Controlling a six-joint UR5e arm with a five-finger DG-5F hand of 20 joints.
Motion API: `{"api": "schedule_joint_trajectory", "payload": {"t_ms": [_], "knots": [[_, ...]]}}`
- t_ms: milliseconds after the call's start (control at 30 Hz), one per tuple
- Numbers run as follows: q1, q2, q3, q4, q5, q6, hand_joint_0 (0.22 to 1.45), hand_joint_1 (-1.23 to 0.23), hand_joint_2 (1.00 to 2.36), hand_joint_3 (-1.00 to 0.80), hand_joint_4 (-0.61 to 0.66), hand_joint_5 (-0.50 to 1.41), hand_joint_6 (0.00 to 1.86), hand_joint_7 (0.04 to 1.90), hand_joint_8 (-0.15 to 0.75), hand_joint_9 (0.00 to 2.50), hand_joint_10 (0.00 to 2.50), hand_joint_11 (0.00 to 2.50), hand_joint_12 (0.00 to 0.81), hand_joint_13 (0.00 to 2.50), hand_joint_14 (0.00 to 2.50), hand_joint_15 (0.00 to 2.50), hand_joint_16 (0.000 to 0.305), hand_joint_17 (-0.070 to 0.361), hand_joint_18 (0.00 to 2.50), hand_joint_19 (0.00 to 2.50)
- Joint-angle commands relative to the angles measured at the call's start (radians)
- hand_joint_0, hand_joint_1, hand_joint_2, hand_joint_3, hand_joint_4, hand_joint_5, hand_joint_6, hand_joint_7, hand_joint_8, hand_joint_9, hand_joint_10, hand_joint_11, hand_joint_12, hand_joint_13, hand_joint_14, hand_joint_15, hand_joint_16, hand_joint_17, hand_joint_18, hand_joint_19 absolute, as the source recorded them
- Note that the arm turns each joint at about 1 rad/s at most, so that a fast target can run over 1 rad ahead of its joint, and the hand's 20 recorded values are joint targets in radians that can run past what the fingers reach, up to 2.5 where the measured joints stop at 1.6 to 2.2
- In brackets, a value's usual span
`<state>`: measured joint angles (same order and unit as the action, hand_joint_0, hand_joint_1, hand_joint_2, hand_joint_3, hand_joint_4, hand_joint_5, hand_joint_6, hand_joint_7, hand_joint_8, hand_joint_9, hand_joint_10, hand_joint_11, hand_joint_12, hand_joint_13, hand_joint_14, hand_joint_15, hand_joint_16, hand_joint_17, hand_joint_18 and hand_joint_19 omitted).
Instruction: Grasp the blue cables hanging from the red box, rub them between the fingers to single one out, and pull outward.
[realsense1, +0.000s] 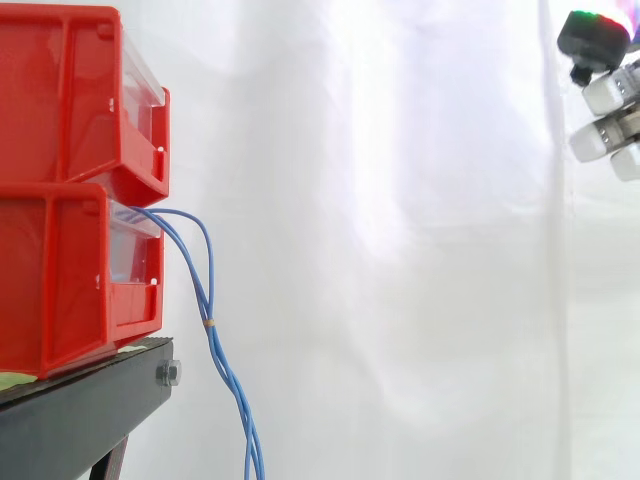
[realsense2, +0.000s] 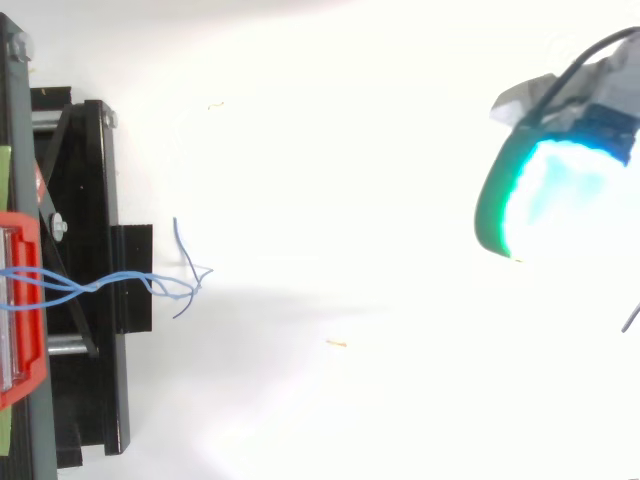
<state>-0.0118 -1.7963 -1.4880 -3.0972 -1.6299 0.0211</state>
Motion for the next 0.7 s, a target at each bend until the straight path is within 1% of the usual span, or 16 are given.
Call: {"api": "schedule_joint_trajectory", "payload": {"t_ms": [0,67,133,233,467,567,667], "knots": [[-0.002,-0.032,0.0,0.034,-0.001,-0.001,0.5,-0.62,1.0,-0.5,0.29,-0.21,0.5,0.62,0.317,0.42,0.0,0.07,0.391,0.16,0.0,0.09,0.059,0.133,0.11,0.09],[-0.004,-0.032,0.0,0.048,-0.001,-0.001,0.5,-0.62,1.0,-0.5,0.29,-0.21,0.5,0.62,0.316,0.43,0.0,0.06,0.39,0.17,0.0,0.08,0.059,0.132,0.12,0.08],[0.0,-0.032,0.0,0.089,0.001,-0.001,0.5,-0.62,1.0,-0.5,0.29,-0.21,0.5,0.62,0.317,0.42,0.0,0.06,0.39,0.17,0.0,0.08,0.059,0.132,0.12,0.08],[0.0,-0.032,0.0,0.109,0.001,-0.001,0.5,-0.62,1.0,-0.5,0.29,-0.21,0.5,0.62,0.315,0.42,0.0,0.06,0.39,0.17,0.0,0.08,0.059,0.132,0.12,0.08],[0.001,-0.032,0.0,0.109,0.001,-0.006,0.5,-0.62,1.0,-0.5,0.29,-0.21,0.5,0.62,0.316,0.42,0.0,0.06,0.391,0.18,0.0,0.08,0.059,0.132,0.12,0.08],[0.003,-0.048,0.0,0.108,0.007,-0.036,0.5,-0.62,1.0,-0.5,0.29,-0.21,0.5,0.62,0.315,0.42,0.0,0.06,0.39,0.18,0.0,0.08,0.059,0.132,0.13,0.09],[0.004,-0.077,0.0,0.101,0.012,-0.113,0.5,-0.63,1.0,-0.5,0.29,-0.21,0.5,0.62,0.315,0.42,0.0,0.06,0.39,0.18,0.0,0.08,0.059,0.132,0.13,0.09]]}}
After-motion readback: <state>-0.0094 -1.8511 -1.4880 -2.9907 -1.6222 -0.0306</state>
